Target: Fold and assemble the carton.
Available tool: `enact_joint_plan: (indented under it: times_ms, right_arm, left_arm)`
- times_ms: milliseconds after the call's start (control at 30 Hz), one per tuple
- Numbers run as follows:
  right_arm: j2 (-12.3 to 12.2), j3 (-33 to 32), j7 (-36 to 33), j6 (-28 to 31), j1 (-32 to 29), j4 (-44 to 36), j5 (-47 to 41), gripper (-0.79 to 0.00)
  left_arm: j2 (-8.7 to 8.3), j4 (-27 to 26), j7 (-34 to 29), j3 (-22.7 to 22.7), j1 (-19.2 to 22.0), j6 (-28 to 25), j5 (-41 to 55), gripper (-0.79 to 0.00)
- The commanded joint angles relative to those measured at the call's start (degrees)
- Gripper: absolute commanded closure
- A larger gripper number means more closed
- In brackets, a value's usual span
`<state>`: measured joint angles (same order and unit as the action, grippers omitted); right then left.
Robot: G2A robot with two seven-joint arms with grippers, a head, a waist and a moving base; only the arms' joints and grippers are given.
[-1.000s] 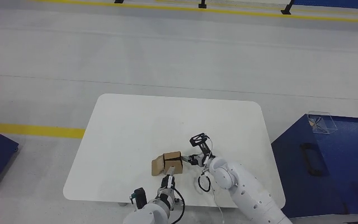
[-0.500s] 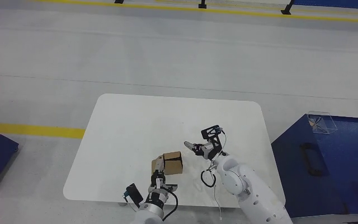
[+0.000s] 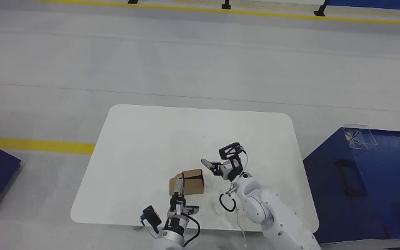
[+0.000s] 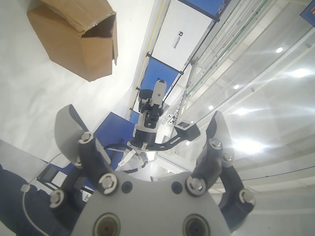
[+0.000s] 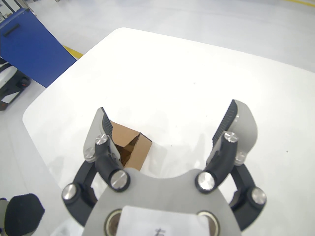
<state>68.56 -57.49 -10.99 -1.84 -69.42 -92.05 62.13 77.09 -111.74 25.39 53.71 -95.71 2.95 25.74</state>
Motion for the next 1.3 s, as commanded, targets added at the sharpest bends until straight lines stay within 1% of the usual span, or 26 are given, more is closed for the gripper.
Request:
enact_joint_plan:
  times_ms: [0,67,133,267,500,767,1067,1267]
  right_arm:
    - [0.41,1.59,0.68,-1.45,0.24,0.54,2.08,-0.785]
    - [0.95,3.24,1.01,-2.03,0.99,1.91,2.95,-0.785]
    - [1.51,4.88,1.02,-1.84,2.01,3.84,3.46,-0.785]
    - [2.65,7.38,1.13,-1.66,4.02,7.78,3.43,-0.785]
    - [3.98,10.09,1.80,-2.65,5.75,11.59,6.85,-0.785]
    - [5.19,11.54,1.27,-4.00,6.55,14.03,9.04,-0.785]
    - [5.99,11.46,1.25,-4.09,6.58,15.20,10.70,-0.785]
    - [6.42,11.17,1.18,-3.56,6.37,15.49,11.27,-0.785]
  left_arm:
    - [0.30,3.80,-0.16,0.58,0.38,-4.95,1.26,-0.785]
    - [0.65,7.70,0.77,1.33,1.29,-10.26,1.04,-0.785]
    - [1.18,10.50,0.46,1.40,2.08,-14.77,4.34,-0.785]
    - [2.02,15.17,0.53,1.10,3.98,-18.70,6.54,-0.785]
    - [3.45,20.28,0.89,-0.24,6.82,-19.81,9.93,-0.785]
    - [5.07,24.71,4.02,-0.16,10.30,-21.89,12.22,-0.785]
    - [6.07,26.75,6.55,0.89,10.88,-23.00,10.50,-0.785]
    - [6.70,27.37,6.91,1.47,11.06,-23.02,10.67,-0.785]
